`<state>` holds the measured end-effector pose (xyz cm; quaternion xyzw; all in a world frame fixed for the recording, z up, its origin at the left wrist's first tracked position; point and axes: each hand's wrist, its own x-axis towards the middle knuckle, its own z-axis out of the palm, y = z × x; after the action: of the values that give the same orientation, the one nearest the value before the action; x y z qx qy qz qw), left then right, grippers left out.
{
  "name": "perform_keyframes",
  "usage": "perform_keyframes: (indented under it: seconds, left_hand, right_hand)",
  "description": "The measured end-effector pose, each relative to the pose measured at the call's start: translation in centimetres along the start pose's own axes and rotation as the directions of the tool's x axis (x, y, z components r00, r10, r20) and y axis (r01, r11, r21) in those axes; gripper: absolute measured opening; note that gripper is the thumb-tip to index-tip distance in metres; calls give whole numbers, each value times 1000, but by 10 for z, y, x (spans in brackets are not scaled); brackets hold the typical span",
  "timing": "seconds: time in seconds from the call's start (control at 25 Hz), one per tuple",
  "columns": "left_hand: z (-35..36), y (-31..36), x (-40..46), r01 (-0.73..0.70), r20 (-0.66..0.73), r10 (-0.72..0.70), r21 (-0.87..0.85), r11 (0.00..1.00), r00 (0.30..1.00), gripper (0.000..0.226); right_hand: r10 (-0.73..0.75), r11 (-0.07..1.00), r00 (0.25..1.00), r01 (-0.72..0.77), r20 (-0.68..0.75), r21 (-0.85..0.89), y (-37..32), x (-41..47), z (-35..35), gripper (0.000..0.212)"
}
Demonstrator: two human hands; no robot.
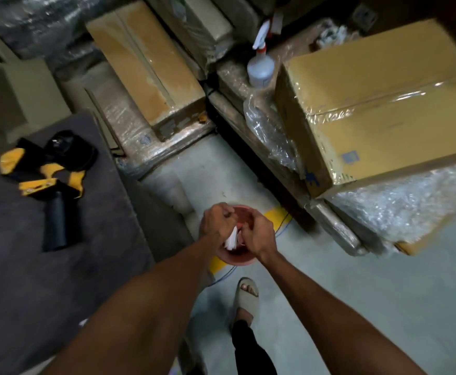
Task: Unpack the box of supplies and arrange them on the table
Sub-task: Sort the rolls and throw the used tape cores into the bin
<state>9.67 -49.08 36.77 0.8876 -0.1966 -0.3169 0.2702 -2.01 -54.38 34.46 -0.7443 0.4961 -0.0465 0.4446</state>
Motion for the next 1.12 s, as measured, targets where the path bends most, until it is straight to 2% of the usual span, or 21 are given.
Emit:
perform_keyframes:
  seconds: [0.16,0.48,0.64,0.84,1.12]
  left_hand:
    - [-59,26,-52,-34,-65,29,-75,997,997,5]
    - [-174,17,-153,-99,-206,50,-235,967,977,16]
    - [-232,-24,-219,-74,-306,-43,-359,930,951,15]
    - [-285,-104,-297,-96,-427,-81,-378,921,901,11]
    - [-346,-214,-385,-57,-513,-200,-443,895,835,6]
  right_hand:
    - [-77,997,997,77,7,-7,-61,-47,-37,49]
    - [-241,970,970,240,20,31,-167,-152,-34,49]
    - [-329,944,943,327,55,42,-204,-216,-3,45]
    - [-472,881,876,470,98,49,-238,-296,38,39]
    - [-529,848,828,525,187,72,-279,-374,105,43]
